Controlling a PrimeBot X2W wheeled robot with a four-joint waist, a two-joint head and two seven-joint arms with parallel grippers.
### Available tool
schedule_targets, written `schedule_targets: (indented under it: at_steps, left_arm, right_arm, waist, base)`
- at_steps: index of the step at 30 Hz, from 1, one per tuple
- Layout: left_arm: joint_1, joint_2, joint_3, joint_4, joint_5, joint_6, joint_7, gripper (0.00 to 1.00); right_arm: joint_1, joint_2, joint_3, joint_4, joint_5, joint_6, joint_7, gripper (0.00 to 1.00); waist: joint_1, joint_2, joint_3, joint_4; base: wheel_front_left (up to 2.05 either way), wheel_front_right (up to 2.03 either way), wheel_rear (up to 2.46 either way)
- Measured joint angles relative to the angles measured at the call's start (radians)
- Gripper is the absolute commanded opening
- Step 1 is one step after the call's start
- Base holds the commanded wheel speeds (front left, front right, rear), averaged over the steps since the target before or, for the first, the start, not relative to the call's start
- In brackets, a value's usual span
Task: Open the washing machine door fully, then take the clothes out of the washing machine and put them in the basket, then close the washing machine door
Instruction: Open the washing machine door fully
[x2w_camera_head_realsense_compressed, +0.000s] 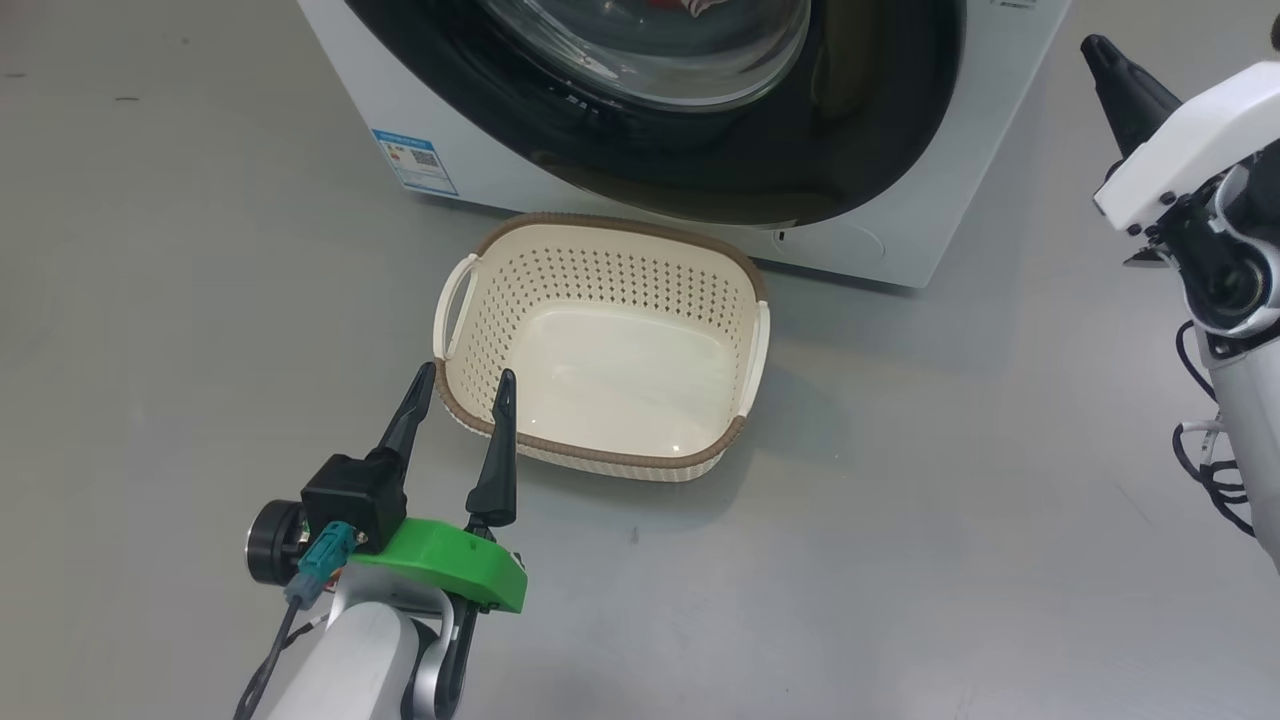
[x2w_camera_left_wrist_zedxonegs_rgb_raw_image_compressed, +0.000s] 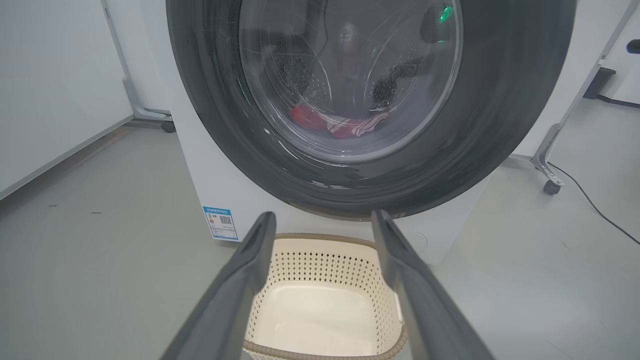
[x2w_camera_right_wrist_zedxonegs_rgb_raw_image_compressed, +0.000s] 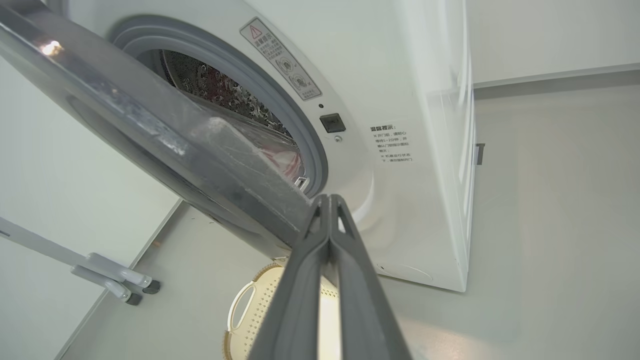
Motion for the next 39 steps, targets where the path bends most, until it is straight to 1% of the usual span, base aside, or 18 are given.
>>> schedule_targets:
  at_steps: [4, 8, 9, 12, 18, 21, 23, 24, 25, 27, 28, 32, 33, 34, 38, 39]
  left_arm:
    - [0.004, 0.0, 0.007, 0.001, 0.006, 0.0, 0.0, 1.0]
    - [0.02, 0.001, 0.012, 0.004, 0.006, 0.0, 0.0, 1.0]
    - [0.026, 0.001, 0.012, 0.007, 0.006, 0.0, 0.0, 1.0]
    - [0.032, 0.001, 0.015, 0.007, 0.007, 0.0, 0.0, 1.0]
    - [0.046, 0.001, 0.028, 0.011, 0.007, 0.0, 0.0, 1.0]
    - [0.051, 0.002, 0.032, 0.011, 0.014, 0.0, 0.0, 1.0]
    - [0.06, 0.002, 0.036, 0.011, 0.015, 0.0, 0.0, 1.0]
    - [0.065, 0.002, 0.04, 0.011, 0.015, 0.0, 0.0, 1.0]
    - [0.068, 0.002, 0.04, 0.011, 0.015, 0.0, 0.0, 1.0]
    - [0.07, 0.002, 0.042, 0.01, 0.016, 0.0, 0.0, 1.0]
    - [0.071, 0.002, 0.042, 0.01, 0.018, 0.0, 0.0, 1.0]
    - [0.071, 0.002, 0.045, 0.008, 0.022, 0.0, 0.0, 1.0]
    - [0.072, 0.002, 0.047, 0.007, 0.022, 0.0, 0.0, 1.0]
    - [0.072, 0.002, 0.048, 0.006, 0.022, 0.0, 0.0, 1.0]
    - [0.076, 0.002, 0.057, 0.004, 0.022, 0.0, 0.0, 1.0]
    - [0.083, 0.002, 0.059, 0.004, 0.022, 0.0, 0.0, 1.0]
  right_arm:
    - [0.041, -0.019, 0.057, -0.068, -0.078, 0.0, -0.08, 0.0]
    - [0.117, -0.046, 0.061, -0.077, -0.137, 0.0, -0.164, 0.0]
    - [0.16, -0.055, 0.052, -0.076, -0.158, 0.0, -0.204, 0.0]
    - [0.22, -0.052, 0.04, -0.079, -0.17, -0.003, -0.26, 0.0]
    - [0.335, -0.028, 0.002, -0.094, -0.193, -0.079, -0.364, 0.0]
    - [0.392, -0.001, -0.02, -0.101, -0.194, -0.117, -0.41, 0.0]
    - [0.426, 0.015, -0.027, -0.114, -0.195, -0.14, -0.436, 0.0]
    - [0.439, 0.02, -0.028, -0.119, -0.199, -0.145, -0.451, 0.0]
    - [0.453, 0.026, -0.036, -0.127, -0.198, -0.16, -0.46, 0.0]
    - [0.483, 0.035, -0.044, -0.139, -0.197, -0.176, -0.48, 0.0]
    - [0.5, 0.038, -0.044, -0.145, -0.197, -0.177, -0.491, 0.0]
    - [0.564, 0.07, -0.054, -0.162, -0.197, -0.198, -0.523, 0.0]
    - [0.579, 0.076, -0.054, -0.166, -0.197, -0.204, -0.528, 0.34]
    - [0.595, 0.078, -0.054, -0.171, -0.201, -0.204, -0.529, 0.99]
    - [0.637, 0.076, -0.037, -0.192, -0.241, -0.204, -0.537, 1.0]
    - [0.646, 0.065, -0.016, -0.203, -0.286, -0.204, -0.537, 1.0]
  waist:
    - [0.0, 0.0, -0.021, -0.026]
    - [0.0, 0.0, -0.042, -0.046]
    - [0.0, 0.0, -0.053, -0.053]
    - [0.0, 0.0, -0.068, -0.061]
    - [0.0, 0.0, -0.094, -0.07]
    - [0.0, 0.0, -0.105, -0.073]
    - [0.0, 0.0, -0.112, -0.074]
    - [0.0, 0.0, -0.114, -0.075]
    - [0.0, 0.0, -0.117, -0.077]
    - [0.0, 0.0, -0.119, -0.079]
    - [0.0, 0.0, -0.12, -0.08]
    - [0.0, 0.0, -0.124, -0.081]
    - [0.0, 0.0, -0.126, -0.081]
    - [0.0, 0.0, -0.127, -0.081]
    - [0.0, 0.0, -0.132, -0.083]
    - [0.0, 0.0, -0.134, -0.085]
  base:
    - [0.0, 0.0, 0.0]
    - [0.0, 0.0, 0.0]
    - [0.0, 0.0, 0.0]
    - [0.0, 0.0, 0.0]
    - [0.0, 0.0, 0.0]
    - [0.0, 0.0, 0.0]
    - [0.0, 0.0, 0.0]
    - [0.0, 0.0, 0.0]
    - [0.0, 0.0, 0.0]
    - [0.0, 0.0, 0.0]
    - [0.0, 0.0, 0.0]
    - [0.0, 0.0, 0.0]
    - [0.0, 0.0, 0.0]
    - [0.0, 0.0, 0.0]
    - [0.0, 0.0, 0.0]
    - [0.0, 0.0, 0.0]
